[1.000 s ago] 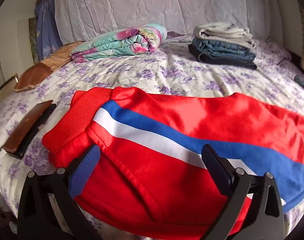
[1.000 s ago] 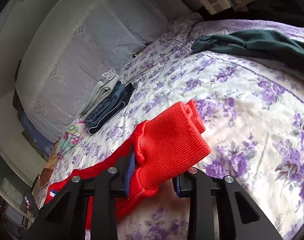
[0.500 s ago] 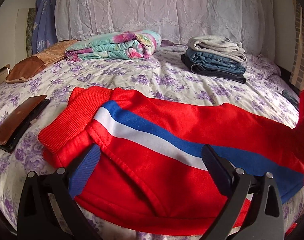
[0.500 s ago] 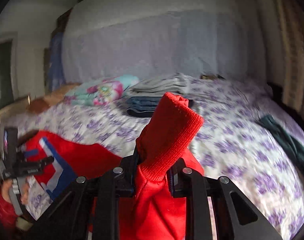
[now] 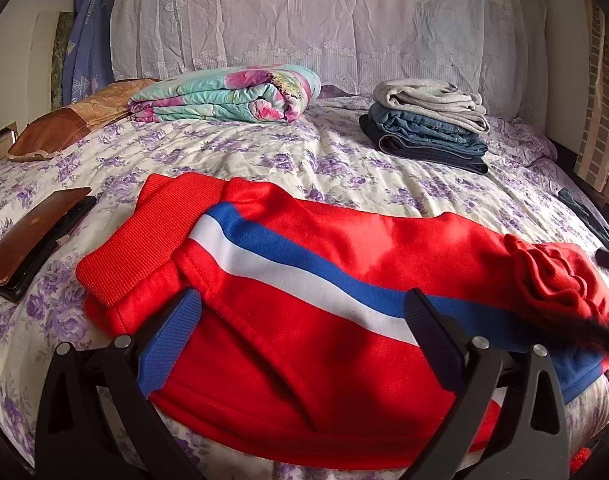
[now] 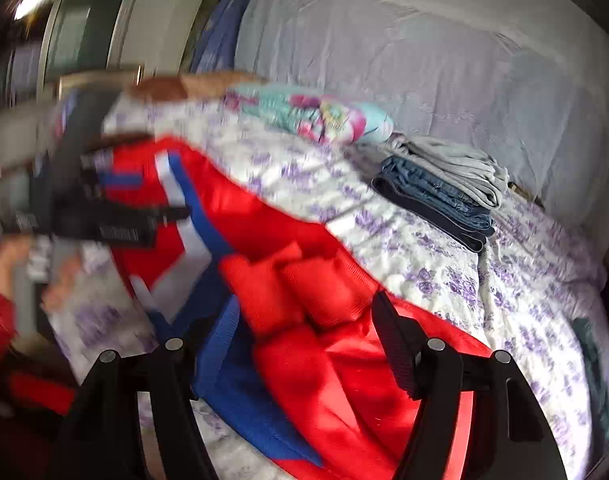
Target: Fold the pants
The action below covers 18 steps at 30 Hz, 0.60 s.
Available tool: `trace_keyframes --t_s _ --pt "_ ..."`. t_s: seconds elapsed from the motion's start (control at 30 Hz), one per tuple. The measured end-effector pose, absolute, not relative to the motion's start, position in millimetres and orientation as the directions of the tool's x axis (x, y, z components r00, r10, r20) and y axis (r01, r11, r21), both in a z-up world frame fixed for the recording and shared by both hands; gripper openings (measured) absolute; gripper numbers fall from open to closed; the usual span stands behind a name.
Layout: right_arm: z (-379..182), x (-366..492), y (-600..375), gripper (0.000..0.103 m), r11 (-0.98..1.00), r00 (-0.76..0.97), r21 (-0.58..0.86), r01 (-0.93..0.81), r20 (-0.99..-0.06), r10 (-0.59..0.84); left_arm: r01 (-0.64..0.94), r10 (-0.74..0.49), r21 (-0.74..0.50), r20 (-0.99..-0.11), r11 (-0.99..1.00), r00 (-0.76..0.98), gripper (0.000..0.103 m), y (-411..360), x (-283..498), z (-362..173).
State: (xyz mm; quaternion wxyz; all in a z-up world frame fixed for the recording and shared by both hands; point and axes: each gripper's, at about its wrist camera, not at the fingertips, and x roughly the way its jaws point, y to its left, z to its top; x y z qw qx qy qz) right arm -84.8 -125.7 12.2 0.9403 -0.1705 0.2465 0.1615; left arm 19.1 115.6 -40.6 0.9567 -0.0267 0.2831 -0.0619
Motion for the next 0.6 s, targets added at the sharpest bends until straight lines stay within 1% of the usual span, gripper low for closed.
trace_keyframes --t_s 0.07,0.13,0.2,0.23,0.27,0.3,0.33,0.37,0.4,0.47,0.57,0.6 --pt "33 -84 -143 0.069 0.930 0.855 -0.150 -0.335 -0.463 0.234 0.102 -0.136 -0.092 -0.536 0.991 0.833 0.098 115 18 -40" --pt "42 -77 -151 0.069 0.950 0.873 -0.098 -0.295 -0.433 0.226 0.100 -0.136 -0.096 -0.536 0.990 0.833 0.098 115 18 -39" --pt "38 -61 -148 0.069 0.955 0.861 -0.060 -0.291 -0.453 0.234 0.101 -0.136 -0.094 -0.536 0.990 0.833 0.098 115 19 -39" --pt "29 -51 -142 0.069 0.956 0.842 -0.064 -0.287 -0.493 0.220 0.101 -0.136 -0.094 -0.536 0.990 0.833 0.098 115 19 -40" --pt "16 -41 -135 0.069 0.953 0.809 -0.083 -0.290 -0.553 0.198 0.100 -0.135 -0.093 -0.537 0.991 0.833 0.098 115 19 -40" --pt "-3 -30 -126 0.070 0.943 0.747 -0.097 -0.319 -0.638 0.187 0.100 -0.134 -0.092 -0.537 0.991 0.833 0.098 115 19 -40" --pt "-21 -22 -120 0.072 0.937 0.703 -0.103 -0.333 -0.690 0.174 0.101 -0.135 -0.092 -0.537 0.991 0.833 0.098 116 19 -40" --pt "-28 -21 -118 0.073 0.936 0.699 -0.117 -0.333 -0.697 0.161 0.101 -0.136 -0.093 -0.537 0.990 0.833 0.098 116 19 -40" --pt "-26 -23 -118 0.072 0.938 0.710 -0.122 -0.326 -0.686 0.157 0.102 -0.136 -0.093 -0.537 0.990 0.833 0.098 116 19 -40" --pt "-9 -30 -124 0.072 0.943 0.728 -0.087 -0.321 -0.659 0.187 0.100 -0.134 -0.092 -0.537 0.991 0.833 0.098 115 19 -40" --pt "14 -48 -137 0.072 0.953 0.800 -0.055 -0.297 -0.560 0.217 0.101 -0.132 -0.087 -0.542 0.991 0.830 0.098 115 20 -40" --pt "18 -52 -141 0.076 0.956 0.817 -0.046 -0.289 -0.533 0.222 0.102 -0.133 -0.088 -0.542 0.991 0.829 0.098 116 20 -40"
